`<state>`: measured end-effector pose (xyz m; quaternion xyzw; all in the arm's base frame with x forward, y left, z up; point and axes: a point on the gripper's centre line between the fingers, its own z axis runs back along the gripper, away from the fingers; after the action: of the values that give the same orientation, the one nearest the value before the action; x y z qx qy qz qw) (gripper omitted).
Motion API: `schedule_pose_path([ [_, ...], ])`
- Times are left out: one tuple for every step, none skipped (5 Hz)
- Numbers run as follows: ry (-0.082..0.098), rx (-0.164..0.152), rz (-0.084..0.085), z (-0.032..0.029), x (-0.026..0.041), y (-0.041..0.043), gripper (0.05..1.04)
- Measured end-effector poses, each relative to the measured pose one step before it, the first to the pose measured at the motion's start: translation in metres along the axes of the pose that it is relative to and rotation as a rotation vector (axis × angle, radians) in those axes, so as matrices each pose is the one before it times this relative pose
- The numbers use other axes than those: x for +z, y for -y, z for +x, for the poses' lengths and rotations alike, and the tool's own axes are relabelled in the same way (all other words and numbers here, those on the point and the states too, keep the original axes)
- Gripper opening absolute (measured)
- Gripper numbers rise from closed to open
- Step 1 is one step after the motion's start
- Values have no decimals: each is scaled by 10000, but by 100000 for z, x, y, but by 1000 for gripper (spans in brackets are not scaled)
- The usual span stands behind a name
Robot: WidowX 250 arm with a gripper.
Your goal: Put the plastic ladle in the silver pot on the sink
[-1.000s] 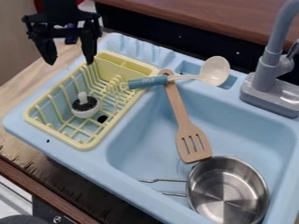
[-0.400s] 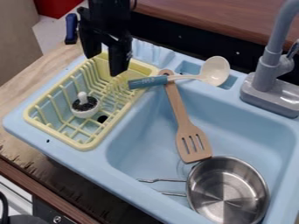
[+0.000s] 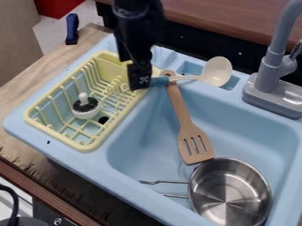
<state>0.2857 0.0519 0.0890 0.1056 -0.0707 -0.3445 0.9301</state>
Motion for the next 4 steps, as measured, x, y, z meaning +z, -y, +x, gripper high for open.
schedule_pose_path([
  [346, -303, -53, 605, 72, 76, 997],
  [26, -20, -69, 702, -577, -23, 997],
  [53, -150, -55, 120, -423, 43, 997],
  [-67, 33, 139, 73, -781, -267, 997],
])
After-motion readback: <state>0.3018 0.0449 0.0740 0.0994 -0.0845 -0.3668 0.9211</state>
